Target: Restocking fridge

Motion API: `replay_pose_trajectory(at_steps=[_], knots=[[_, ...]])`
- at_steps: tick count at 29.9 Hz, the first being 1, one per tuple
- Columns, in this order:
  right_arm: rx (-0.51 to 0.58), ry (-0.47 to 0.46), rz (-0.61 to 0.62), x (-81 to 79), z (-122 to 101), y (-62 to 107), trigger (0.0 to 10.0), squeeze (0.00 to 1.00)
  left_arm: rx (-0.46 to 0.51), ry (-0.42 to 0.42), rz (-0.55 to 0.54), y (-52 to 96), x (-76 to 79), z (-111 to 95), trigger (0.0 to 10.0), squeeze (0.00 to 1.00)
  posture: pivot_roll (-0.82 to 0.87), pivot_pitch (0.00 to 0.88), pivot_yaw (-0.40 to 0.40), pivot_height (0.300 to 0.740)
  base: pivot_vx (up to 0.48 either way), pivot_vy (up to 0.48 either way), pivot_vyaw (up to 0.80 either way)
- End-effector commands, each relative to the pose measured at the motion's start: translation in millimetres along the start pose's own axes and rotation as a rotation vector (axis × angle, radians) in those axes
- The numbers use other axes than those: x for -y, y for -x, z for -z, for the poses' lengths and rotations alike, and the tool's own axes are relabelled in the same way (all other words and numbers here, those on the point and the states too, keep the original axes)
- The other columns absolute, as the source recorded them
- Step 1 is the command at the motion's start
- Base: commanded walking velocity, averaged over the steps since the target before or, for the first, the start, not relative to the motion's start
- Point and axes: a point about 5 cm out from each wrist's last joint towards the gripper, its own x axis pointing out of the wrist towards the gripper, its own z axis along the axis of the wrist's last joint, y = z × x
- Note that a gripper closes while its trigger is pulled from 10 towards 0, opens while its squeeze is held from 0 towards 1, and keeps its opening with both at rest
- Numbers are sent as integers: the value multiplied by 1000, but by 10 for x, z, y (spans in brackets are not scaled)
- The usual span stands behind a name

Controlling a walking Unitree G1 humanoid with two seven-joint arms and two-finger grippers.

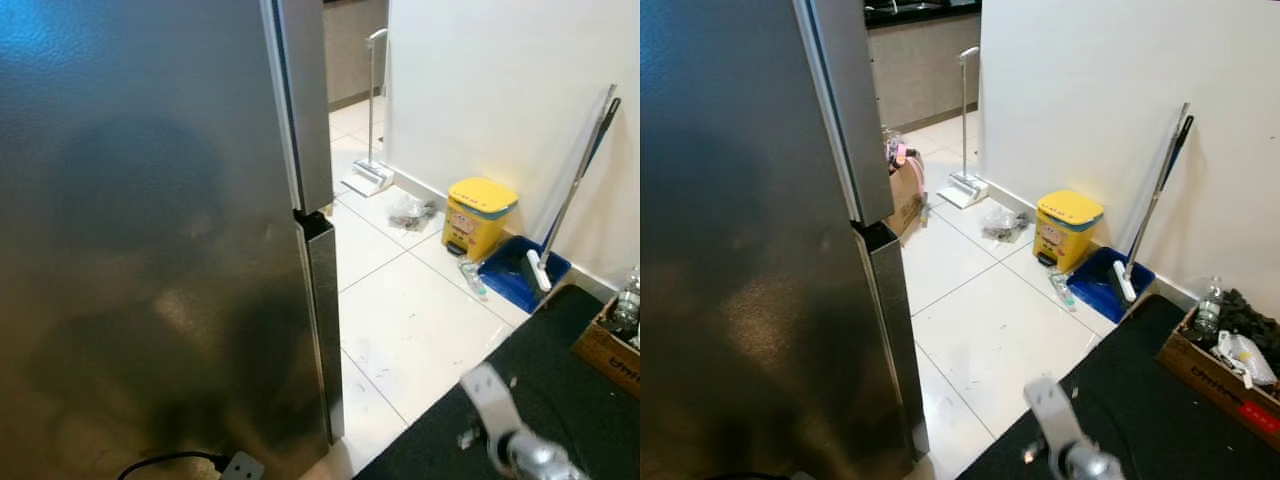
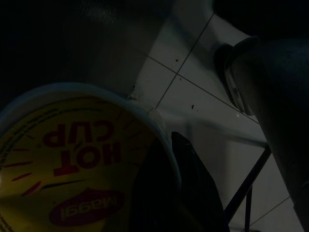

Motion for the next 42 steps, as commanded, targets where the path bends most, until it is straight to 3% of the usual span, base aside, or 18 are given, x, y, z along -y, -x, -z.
replay_pose_trajectory(at_steps=[1,8,13,14,17,18,19,20,28,35,39,42], knots=[[77,-12,-43,25,-156,-12,10000,1000,-9,-4,0,-2,20,13,10000,0,-19,0,18,740,0,0,0],[323,30,-171,89,-789,-22,10000,1000,-12,-7,3,-3,24,12,10000,0,-18,0,20,740,0,0,0],[354,46,-182,82,-875,-21,10000,1000,-12,-6,5,-3,25,12,10000,0,-18,0,20,740,0,0,0],[426,75,-188,55,-1081,-23,10000,1000,-12,-3,7,-3,30,12,10000,0,-14,0,15,740,0,0,0],[478,95,-209,-2,-1240,-28,10000,1000,-12,-2,9,-4,34,12,10000,0,-15,0,16,740,0,0,0],[495,97,-232,-49,-1303,-36,10000,792,-12,-1,10,-4,35,12,10000,0,-16,0,16,740,0,0,0],[504,96,-248,-79,-1339,-40,10000,792,-12,-1,10,-4,36,12,10000,0,-15,0,14,740,0,0,0],[511,102,-269,-120,-1376,-46,10000,0,-12,-1,11,-4,38,12,10000,0,-14,0,14,740,0,0,0],[573,150,-401,-413,-1605,-65,10000,0,-12,0,12,-4,39,13,10000,0,-11,0,10,740,0,0,0],[588,167,-375,-476,-1744,-79,10000,0,-12,7,13,-4,41,15,10000,0,-13,0,5,740,0,0,0],[635,181,-309,-553,-2001,-74,10000,0,-11,12,18,-5,45,13,10000,0,-13,0,3,740,0,0,0],[648,192,-334,-639,-2074,-70,10000,0,-11,14,20,-5,51,12,10000,0,-12,0,0,740,0,0,0]])
